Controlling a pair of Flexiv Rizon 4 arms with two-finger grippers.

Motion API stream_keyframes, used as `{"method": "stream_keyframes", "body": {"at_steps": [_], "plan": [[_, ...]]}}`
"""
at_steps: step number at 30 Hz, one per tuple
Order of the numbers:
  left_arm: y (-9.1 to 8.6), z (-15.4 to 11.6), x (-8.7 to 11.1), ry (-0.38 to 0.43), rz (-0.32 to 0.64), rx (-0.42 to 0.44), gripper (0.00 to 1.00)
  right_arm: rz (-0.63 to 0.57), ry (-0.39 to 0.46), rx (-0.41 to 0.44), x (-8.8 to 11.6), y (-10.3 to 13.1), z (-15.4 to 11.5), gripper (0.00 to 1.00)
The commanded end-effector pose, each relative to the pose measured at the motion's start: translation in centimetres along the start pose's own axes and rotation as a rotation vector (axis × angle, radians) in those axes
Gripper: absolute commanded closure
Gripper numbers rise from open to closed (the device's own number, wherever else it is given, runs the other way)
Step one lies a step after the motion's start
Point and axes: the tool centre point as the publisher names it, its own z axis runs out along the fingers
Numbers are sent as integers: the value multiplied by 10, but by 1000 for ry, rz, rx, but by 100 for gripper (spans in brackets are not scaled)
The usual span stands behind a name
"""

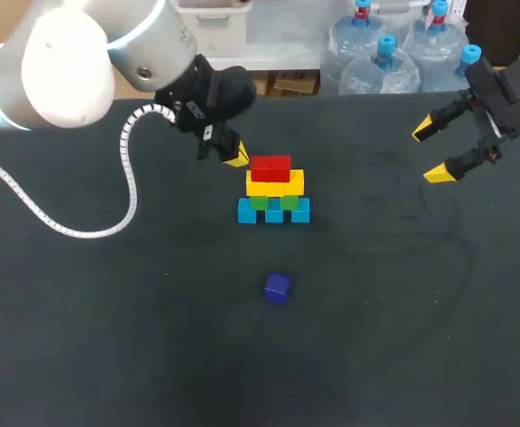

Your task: Place the blue cubes, place green cubes on the blue cubes, place the yellow cubes on the green cubes, then place the red cubes on the yellow cubes, and place purple cube on the red cubes.

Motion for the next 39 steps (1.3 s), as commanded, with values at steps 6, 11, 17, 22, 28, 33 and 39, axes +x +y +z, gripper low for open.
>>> {"method": "stream_keyframes", "body": {"at_steps": [6,11,17,22,28,33,39], "plan": [[3,3,10,8,-1,8,100,-1,-1,0,0,0,0,0],[5,6,9,6,1,16,100,-1,-1,0,0,0,0,0],[5,11,5,0,6,27,100,-1,-1,0,0,0,0,0],[6,14,3,-2,9,31,100,-1,-1,0,0,0,0,0],[6,15,1,-1,12,35,100,-1,-1,0,0,0,0,0],[6,15,-1,1,15,35,100,-1,-1,0,0,0,0,0],[5,16,-2,4,17,37,100,-1,-1,0,0,0,0,0]]}}
